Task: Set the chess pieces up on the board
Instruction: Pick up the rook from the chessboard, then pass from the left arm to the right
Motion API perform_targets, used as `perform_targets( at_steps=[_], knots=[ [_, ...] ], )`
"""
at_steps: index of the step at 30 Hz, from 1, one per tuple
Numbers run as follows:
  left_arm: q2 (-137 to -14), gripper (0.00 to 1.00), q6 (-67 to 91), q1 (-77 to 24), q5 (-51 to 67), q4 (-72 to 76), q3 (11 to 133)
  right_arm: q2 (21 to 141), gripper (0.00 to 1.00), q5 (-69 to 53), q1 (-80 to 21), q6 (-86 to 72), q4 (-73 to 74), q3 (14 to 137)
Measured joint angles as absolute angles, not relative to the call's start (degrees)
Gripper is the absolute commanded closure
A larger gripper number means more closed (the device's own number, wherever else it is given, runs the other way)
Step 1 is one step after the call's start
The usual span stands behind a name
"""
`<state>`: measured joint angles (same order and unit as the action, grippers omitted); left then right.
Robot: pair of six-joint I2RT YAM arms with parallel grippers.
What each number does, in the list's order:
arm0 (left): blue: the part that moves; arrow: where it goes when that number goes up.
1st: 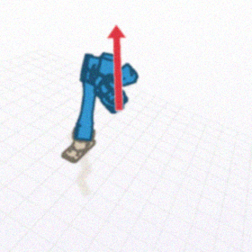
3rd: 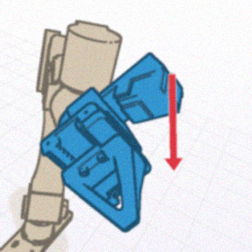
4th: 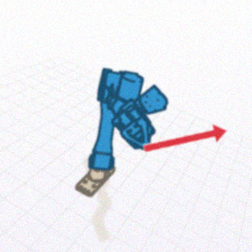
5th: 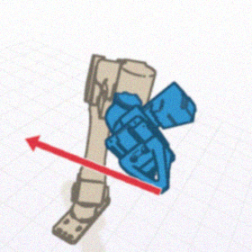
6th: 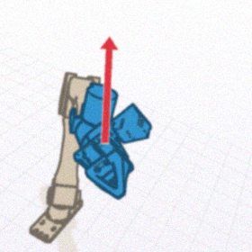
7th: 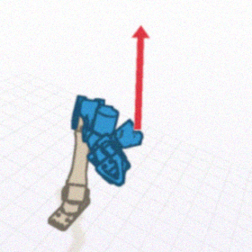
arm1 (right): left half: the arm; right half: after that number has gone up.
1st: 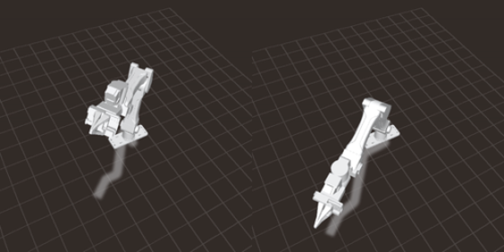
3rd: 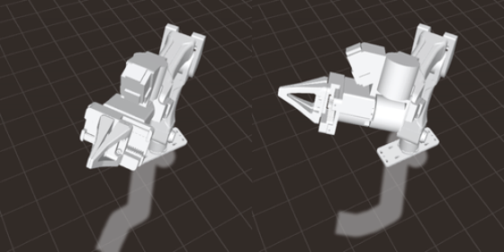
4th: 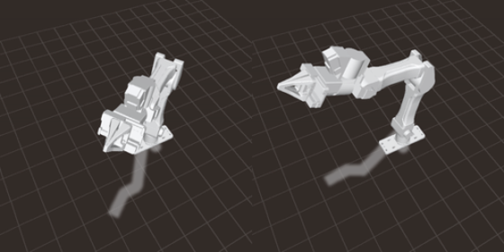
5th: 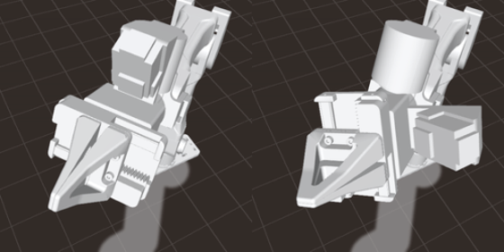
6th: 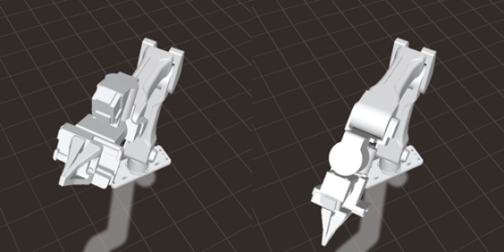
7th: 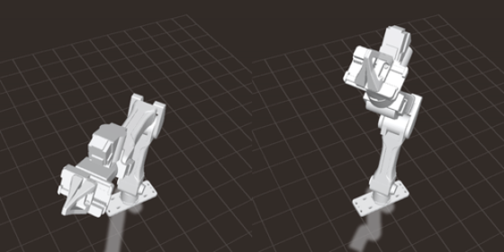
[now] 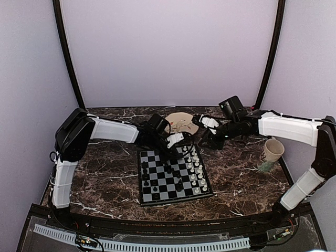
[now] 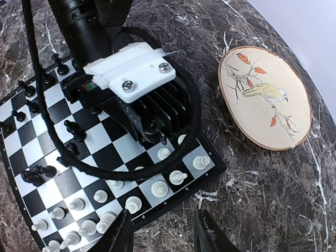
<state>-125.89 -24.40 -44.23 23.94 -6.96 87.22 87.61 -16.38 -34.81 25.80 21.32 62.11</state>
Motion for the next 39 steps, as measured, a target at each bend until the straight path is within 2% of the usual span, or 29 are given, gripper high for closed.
perform_targets(
  at_steps=[5, 11, 18, 29, 39],
  knots=[
    [-123.87, 0.95, -22.87, -43.55, 25.85, -12.49, 86.91, 87.70, 0.62, -19.62, -34.81, 27.05, 26.61, 67.88],
    [-118.54, 0.94, -16.12, -40.60, 33.87, -15.53, 85.14, 87.85, 0.62, -21.71, -34.81, 32.62, 35.31, 79.24],
    [-112.79, 0.93, -6.52, -36.73, 43.75, -16.86, 84.42, 90.04, 0.62, -24.56, -36.34, 39.70, 41.80, 82.89],
    [-112.77, 0.93, 4.21, -36.86, 54.30, -23.51, 86.98, 102.17, 0.58, -11.07, -50.98, 47.33, 41.91, 84.99],
    [-112.77, 0.93, 5.52, -35.66, 56.16, -26.02, 87.02, 106.13, 0.58, -5.23, -54.17, 46.92, 40.77, 88.79]
  ],
)
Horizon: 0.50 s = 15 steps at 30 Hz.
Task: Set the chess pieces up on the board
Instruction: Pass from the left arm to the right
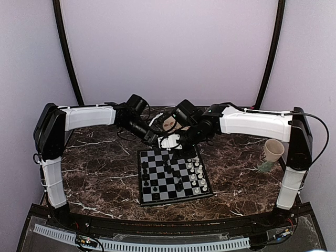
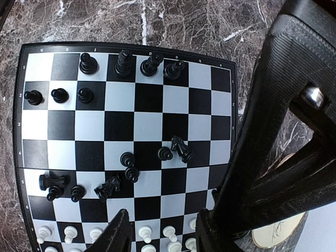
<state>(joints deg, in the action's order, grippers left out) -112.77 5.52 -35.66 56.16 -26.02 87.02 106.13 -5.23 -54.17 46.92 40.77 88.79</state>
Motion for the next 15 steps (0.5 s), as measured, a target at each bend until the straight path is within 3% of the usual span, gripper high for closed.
perform_targets(
  at_steps=[15],
  knots=[
    [-112.77, 0.94, 4.95, -35.59, 57.52, -30.46, 87.09, 104.84, 0.55, -2.66, -53.56, 44.73, 44.71, 93.97]
  ],
)
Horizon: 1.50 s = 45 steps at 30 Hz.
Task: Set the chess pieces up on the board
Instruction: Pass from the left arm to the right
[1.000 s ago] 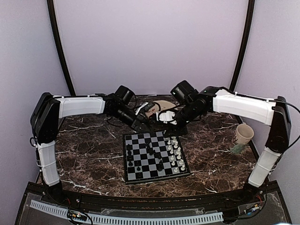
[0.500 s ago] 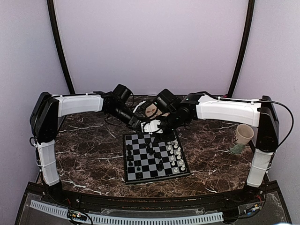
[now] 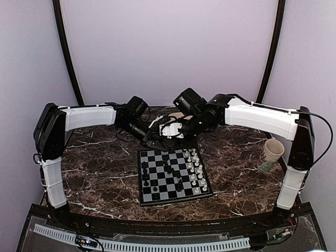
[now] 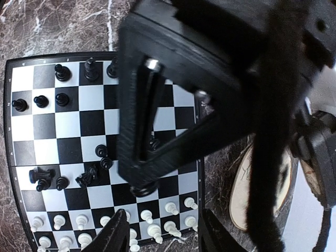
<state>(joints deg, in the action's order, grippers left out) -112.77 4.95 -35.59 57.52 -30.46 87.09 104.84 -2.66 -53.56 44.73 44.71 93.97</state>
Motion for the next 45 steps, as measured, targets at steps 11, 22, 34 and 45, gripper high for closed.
perform_targets(
  at_steps=[11, 22, 34, 45],
  knots=[
    [-112.77, 0.93, 4.73, -35.27, 59.59, -33.10, 87.26, 108.42, 0.57, -2.00, -53.58, 44.23, 44.91, 98.02],
    [-112.77, 0.93, 5.82, -35.31, 61.78, -33.10, 87.26, 108.42, 0.56, -2.66, -54.17, 45.23, 45.47, 96.99],
    [-112.77, 0.95, 9.28, -35.31, 63.20, -31.70, 86.59, 108.42, 0.57, -3.64, -55.13, 45.36, 47.24, 96.99],
    [-112.57, 0.95, 9.82, -35.55, 61.65, -29.28, 86.32, 108.20, 0.58, -4.01, -56.23, 42.89, 44.36, 94.83]
  ],
)
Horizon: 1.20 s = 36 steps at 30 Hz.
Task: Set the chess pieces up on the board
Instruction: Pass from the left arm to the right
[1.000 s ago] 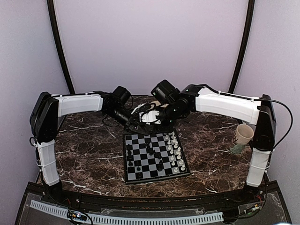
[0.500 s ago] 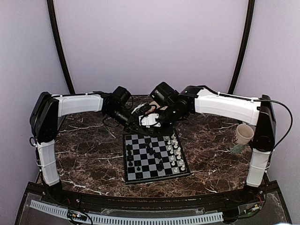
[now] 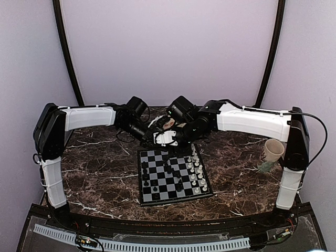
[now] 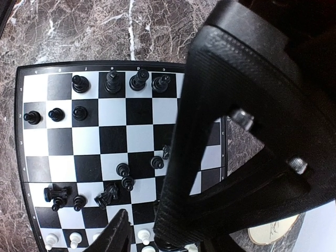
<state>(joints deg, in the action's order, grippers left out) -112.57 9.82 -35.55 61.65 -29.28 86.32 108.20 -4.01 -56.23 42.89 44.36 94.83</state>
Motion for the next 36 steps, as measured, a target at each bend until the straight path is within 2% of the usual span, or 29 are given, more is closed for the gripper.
perform_targets(
  at_steps=[9, 12, 16, 22, 29, 36],
  knots=[
    [-112.57, 0.95, 9.67, -35.64, 61.34, -29.08, 86.08, 107.39, 0.89, -2.15, -56.23, 41.30, 41.34, 92.14],
    [-112.57, 0.88, 9.23, -35.24, 61.19, -28.95, 86.08, 107.37, 0.94, -1.32, -56.23, 40.58, 40.47, 91.88],
    [-112.29, 0.68, 8.86, -34.37, 60.80, -28.73, 85.95, 107.24, 0.96, -0.58, -56.12, 40.42, 39.05, 91.48],
    [-106.06, 0.54, 7.09, -33.56, 56.45, -23.53, 79.59, 106.98, 0.96, -4.67, -53.71, 37.98, 38.96, 90.65],
    [-83.18, 0.48, 7.31, -33.80, 49.67, 6.11, 52.31, 104.86, 0.96, -20.14, -46.85, 32.25, 37.26, 89.21],
    [-81.25, 0.47, 8.21, -35.90, 46.35, 25.65, 47.86, 104.75, 0.95, -38.48, -44.49, 26.74, 35.05, 89.56]
  ],
)
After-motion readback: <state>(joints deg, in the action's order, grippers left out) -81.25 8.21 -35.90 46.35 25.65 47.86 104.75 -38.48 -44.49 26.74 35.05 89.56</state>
